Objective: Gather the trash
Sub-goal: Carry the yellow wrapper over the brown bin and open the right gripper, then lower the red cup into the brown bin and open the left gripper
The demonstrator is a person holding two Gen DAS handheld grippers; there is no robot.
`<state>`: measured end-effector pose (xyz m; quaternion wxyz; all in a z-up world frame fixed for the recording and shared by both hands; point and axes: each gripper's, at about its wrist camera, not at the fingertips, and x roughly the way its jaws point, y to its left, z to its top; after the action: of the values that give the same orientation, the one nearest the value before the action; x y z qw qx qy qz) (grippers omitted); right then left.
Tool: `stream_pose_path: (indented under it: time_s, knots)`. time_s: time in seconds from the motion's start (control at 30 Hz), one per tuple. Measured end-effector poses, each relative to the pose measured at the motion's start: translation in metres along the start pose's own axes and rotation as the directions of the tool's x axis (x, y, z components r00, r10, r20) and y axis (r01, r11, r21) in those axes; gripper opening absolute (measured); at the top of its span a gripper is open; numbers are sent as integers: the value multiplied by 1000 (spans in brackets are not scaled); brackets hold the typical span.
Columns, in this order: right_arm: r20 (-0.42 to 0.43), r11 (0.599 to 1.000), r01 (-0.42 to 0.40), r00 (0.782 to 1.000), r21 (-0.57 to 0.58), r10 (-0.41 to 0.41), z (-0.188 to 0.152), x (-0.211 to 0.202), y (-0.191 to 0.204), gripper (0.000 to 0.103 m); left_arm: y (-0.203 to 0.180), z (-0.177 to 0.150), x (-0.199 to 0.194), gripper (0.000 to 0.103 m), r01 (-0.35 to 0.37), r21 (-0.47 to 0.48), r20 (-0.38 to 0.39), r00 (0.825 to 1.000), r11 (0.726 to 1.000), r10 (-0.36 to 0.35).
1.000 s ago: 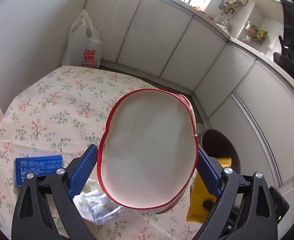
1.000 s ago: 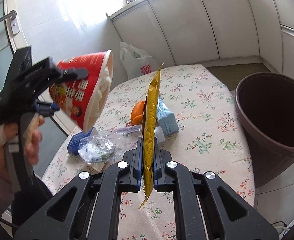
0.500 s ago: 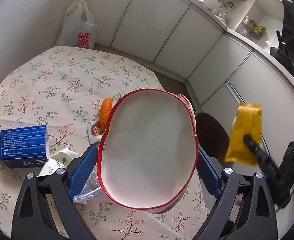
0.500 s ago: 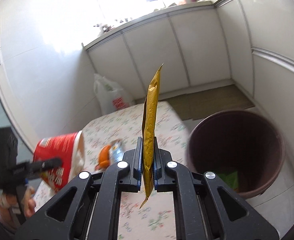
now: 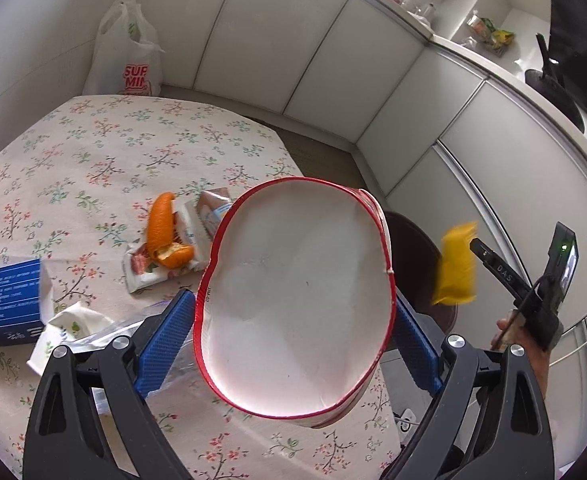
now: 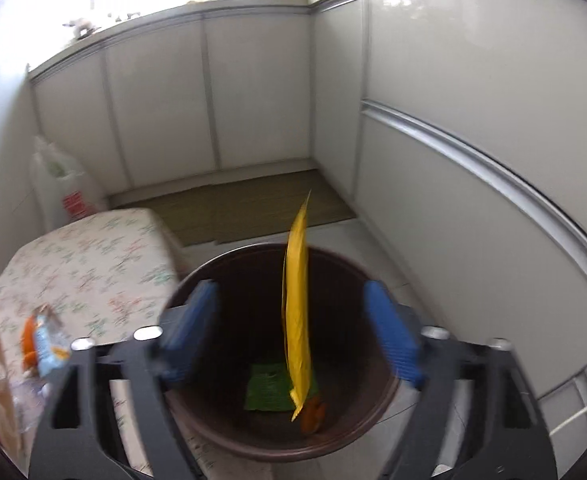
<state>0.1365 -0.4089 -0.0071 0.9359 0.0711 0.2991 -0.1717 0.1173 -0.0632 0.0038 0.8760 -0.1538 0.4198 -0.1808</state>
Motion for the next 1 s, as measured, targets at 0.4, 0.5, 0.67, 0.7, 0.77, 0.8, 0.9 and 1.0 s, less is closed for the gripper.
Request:
stream_pose_path:
  time_s: [0.4, 0.5, 0.67, 0.7, 0.77, 0.8, 0.9, 1.0]
  knots:
    - [40, 821, -53, 999, 568, 37, -76, -38, -77, 96, -64, 41, 58, 91, 79, 12, -29, 997, 997, -78]
    - [22, 740, -2, 1000, 672, -17, -112, -45, -84, 96, -84, 55, 75, 91, 103, 15, -44, 994, 995, -103]
    - [-1, 727, 99, 991, 679, -134, -121, -42, -89, 96, -136, 68, 110, 92, 138, 71, -89, 987, 988, -132]
    - [5, 734, 116, 987, 669, -161, -122, -42, -90, 96, -144, 68, 116, 92, 139, 85, -95, 987, 987, -131]
    - [-16, 724, 129, 987, 678, -162, -124, -35, -88, 96, -164, 67, 130, 92, 142, 111, -112, 985, 984, -129]
    - [-31, 708, 132, 988, 693, -154, -127, -32, -91, 96, -171, 65, 136, 92, 143, 122, -123, 984, 982, -128]
    - [-31, 677, 129, 987, 725, -154, -132, -31, -97, 96, -186, 60, 151, 93, 141, 141, -151, 981, 980, -119]
    - [-39, 663, 132, 988, 737, -152, -137, -30, -102, 96, -194, 54, 162, 95, 132, 166, -177, 979, 977, -103]
